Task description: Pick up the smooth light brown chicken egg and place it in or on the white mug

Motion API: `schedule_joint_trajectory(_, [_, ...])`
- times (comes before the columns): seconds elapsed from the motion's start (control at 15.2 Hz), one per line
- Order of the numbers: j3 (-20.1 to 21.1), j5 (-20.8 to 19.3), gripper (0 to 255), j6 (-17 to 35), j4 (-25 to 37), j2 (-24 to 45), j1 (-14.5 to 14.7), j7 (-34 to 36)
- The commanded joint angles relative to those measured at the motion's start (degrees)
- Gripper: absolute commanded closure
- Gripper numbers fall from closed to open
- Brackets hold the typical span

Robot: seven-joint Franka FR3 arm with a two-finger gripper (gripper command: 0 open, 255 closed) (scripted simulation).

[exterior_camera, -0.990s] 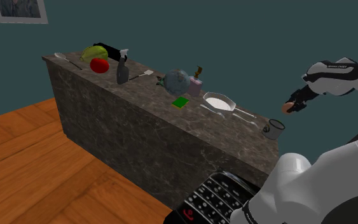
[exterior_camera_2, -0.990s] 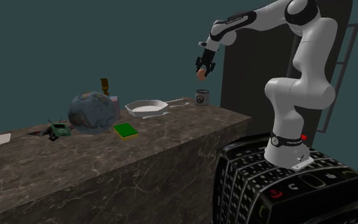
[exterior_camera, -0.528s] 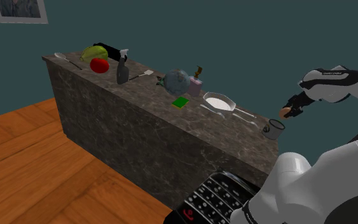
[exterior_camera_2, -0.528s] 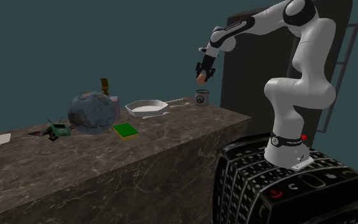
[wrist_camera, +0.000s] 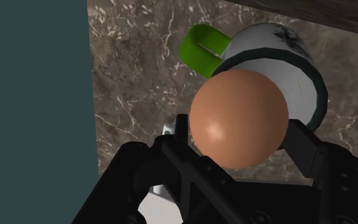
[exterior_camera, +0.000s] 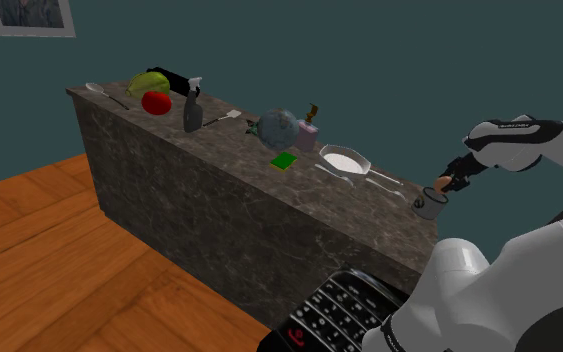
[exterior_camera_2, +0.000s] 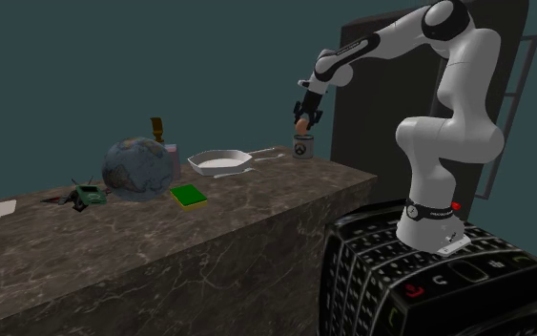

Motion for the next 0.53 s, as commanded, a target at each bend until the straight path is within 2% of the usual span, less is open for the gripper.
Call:
schedule_joint_trajectory(0.0, [-0.3, -0.1, 255, 0.2, -0.1, 0.0, 0.3, 0.1])
schedule_joint_trajectory(0.33, [-0.3, -0.1, 255, 0.2, -0.1, 0.0, 0.3, 0.1])
schedule_joint_trajectory(0.4, [-0.3, -0.1, 0, 0.2, -0.1, 0.0, 0.3, 0.1])
schedule_joint_trajectory(0.46, [-0.3, -0.1, 0, 0.2, -0.1, 0.0, 0.3, 0.1])
